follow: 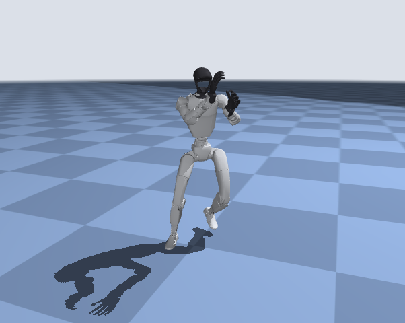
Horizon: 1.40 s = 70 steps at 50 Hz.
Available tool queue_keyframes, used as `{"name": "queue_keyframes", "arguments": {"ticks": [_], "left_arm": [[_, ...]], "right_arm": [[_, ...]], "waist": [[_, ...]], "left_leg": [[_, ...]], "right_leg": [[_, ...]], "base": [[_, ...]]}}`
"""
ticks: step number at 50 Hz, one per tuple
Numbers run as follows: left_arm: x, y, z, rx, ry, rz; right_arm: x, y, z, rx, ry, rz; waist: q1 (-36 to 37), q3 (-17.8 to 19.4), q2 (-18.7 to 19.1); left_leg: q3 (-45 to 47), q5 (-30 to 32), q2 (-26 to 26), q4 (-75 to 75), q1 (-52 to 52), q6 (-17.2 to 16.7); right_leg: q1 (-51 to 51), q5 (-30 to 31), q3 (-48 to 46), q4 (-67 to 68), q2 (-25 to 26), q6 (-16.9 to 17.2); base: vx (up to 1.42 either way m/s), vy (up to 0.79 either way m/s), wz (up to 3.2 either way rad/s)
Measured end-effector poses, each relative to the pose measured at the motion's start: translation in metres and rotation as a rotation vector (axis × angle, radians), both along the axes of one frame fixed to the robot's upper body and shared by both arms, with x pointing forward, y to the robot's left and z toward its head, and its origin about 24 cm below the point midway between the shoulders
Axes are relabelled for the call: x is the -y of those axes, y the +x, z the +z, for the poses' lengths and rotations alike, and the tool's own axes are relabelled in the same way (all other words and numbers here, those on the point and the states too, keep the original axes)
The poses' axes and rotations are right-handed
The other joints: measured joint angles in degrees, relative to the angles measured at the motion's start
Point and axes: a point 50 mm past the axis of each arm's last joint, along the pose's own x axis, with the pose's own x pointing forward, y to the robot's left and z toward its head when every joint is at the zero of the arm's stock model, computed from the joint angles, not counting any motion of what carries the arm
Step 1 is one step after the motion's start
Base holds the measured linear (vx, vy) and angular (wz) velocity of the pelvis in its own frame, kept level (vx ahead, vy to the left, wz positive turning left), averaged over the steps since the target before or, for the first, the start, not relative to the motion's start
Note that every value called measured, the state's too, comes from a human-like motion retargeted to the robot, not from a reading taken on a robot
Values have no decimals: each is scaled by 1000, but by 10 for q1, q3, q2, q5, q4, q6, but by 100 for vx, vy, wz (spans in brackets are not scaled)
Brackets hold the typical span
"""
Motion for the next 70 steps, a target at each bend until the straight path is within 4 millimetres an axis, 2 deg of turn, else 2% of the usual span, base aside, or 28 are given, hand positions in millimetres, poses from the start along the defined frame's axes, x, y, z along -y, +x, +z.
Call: {"name": "queue_keyframes", "arguments": {"ticks": [1, 3, 5, 7, 10, 12, 15, 17, 20, 23, 28, 30, 34, 38, 43, 47, 52, 55, 57, 60, 63, 65, 68, 70], "left_arm": [[-4, 10, -41, -128, -31, -22], [-12, 18, -120, -393, -83, -58], [-21, 13, -187, -631, -113, -92], [-30, -2, -235, -791, -139, -121], [-45, -37, -287, -931, -209, -141], [-55, -65, -313, -1004, -243, -121], [-67, -94, -334, -1093, -228, -74], [-72, -98, -339, -1134, -165, -49], [-77, -89, -336, -1154, -62, -36], [-79, -71, -320, -1115, -20, -48], [-89, -59, -295, -1022, -48, -65], [-95, -59, -288, -995, -71, -50], [-110, -61, -276, -940, -94, 4], [-119, -59, -273, -925, -132, 37], [-120, -58, -273, -884, -275, 25], [-121, -74, -278, -832, -460, 11], [-118, -104, -294, -822, -775, -58], [-114, -117, -308, -849, -929, -129], [-107, -123, -321, -895, -1041, -175], [-95, -127, -339, -943, -1171, -235], [-73, -126, -358, -963, -1338, -300], [-53, -124, -367, -963, -1478, -342], [-22, -113, -372, -946, -1658, -426], [-6, -100, -370, -943, -1717, -503]], "right_arm": [[1, 22, -33, -138, 9, 7], [0, 54, -104, -436, 6, 32], [-3, 70, -168, -719, -26, 86], [-7, 70, -218, -923, -55, 170], [-18, 50, -275, -1140, -61, 327], [-28, 30, -307, -1281, -36, 431], [-40, 8, -341, -1477, 56, 515], [-44, 3, -353, -1578, 158, 516], [-42, 7, -359, -1660, 313, 483], [-36, 21, -349, -1647, 397, 493], [-36, 36, -321, -1568, 374, 602], [-42, 36, -310, -1541, 323, 639], [-58, 34, -288, -1448, 184, 651], [-76, 33, -270, -1346, 12, 612], [-91, 30, -250, -1225, -125, 584], [-105, 19, -231, -1108, -234, 618], [-132, -10, -219, -955, -463, 648], [-148, -28, -223, -885, -613, 635], [-157, -36, -234, -883, -715, 608], [-165, -43, -255, -894, -841, 557], [-166, -43, -284, -923, -954, 465], [-164, -42, -305, -946, -1027, 383], [-159, -35, -333, -946, -1137, 226], [-154, -26, -344, -929, -1205, 120]], "waist": [[9, 14, -10], [29, 41, -30], [53, 73, -50], [86, 110, -65], [143, 156, -76], [168, 162, -83], [181, 167, -102], [187, 168, -107], [208, 165, -95], [234, 151, -82], [255, 109, -83], [260, 93, -87], [265, 76, -88], [253, 77, -84], [236, 93, -75], [235, 108, -57], [261, 126, -16], [285, 136, 16], [298, 144, 33], [316, 162, 64], [326, 172, 82], [324, 173, 87], [305, 173, 87], [285, 173, 83]], "left_leg": [[14, -4, 10, -40, -8, 3], [36, -1, 27, -143, -19, 13], [48, 12, 43, -280, -18, 30], [47, 23, 67, -436, 1, 46], [3, 51, 113, -605, 23, 48], [-50, 95, 126, -614, 7, 42], [-79, 105, 107, -515, -50, 43], [-65, 68, 90, -414, -98, 48], [-43, 40, 77, -342, -122, 45], [-26, 44, 69, -369, -102, 52], [-4, 73, 56, -461, -52, 61], [8, 79, 55, -490, -34, 68], [46, 76, 63, -537, 3, 68], [73, 72, 63, -564, 23, 71], [86, 62, 64, -556, 23, 64], [92, 61, 77, -552, 22, 55], [73, 83, 107, -588, 36, 28], [4, 80, 133, -601, 40, 1], [-36, 60, 137, -601, 37, 4], [-54, 36, 160, -582, 19, -3], [-65, 30, 184, -513, -39, 10], [-77, 34, 200, -461, -81, 18], [-90, 57, 230, -446, -97, 13], [-87, 68, 257, -481, -69, 12]], "right_leg": [[17, 7, -8, -26, 1, 0], [46, 24, -21, -81, 4, -1], [63, 39, -23, -126, 10, -2], [69, 45, -11, -145, 22, 4], [67, 37, 22, -136, 49, 17], [47, 24, 45, -101, 57, 4], [12, -1, 75, -27, 34, -17], [0, -16, 85, 13, 8, -29], [19, -23, 63, 16, -15, -49], [60, 2, 6, -49, -18, -56], [105, 64, -49, -177, 12, -5], [103, 93, -62, -196, 19, -19], [96, 120, -105, -212, 29, -13], [86, 111, -116, -220, 38, -12], [75, 89, -103, -221, 37, 1], [61, 66, -36, -207, 36, 17], [48, 48, -10, -182, 24, 23], [34, 12, 8, -161, 17, 1], [20, -2, 22, -156, -4, -15], [-6, -65, 25, -145, -27, -40], [-55, -107, 14, -123, -53, -55], [-100, -102, 14, -84, -69, -69], [-162, -86, 30, 26, -78, -72], [-189, -101, 36, 114, -76, -72]], "base": [[45, -3, 18], [43, 3, -12], [42, 11, -49], [43, 21, -93], [46, 32, -124], [45, 38, -86], [42, 38, 9], [41, 36, 61], [37, 31, 36], [27, 23, -5], [19, 16, -40], [15, 18, -80], [7, 13, -90], [-3, 5, -59], [-9, -3, -39], [-12, -13, -43], [-14, -25, -50], [-15, -38, -35], [-15, -41, -9], [-18, -50, -13], [-21, -59, -22], [-17, -65, -23], [-8, -77, -11], [3, -92, 9]]}}
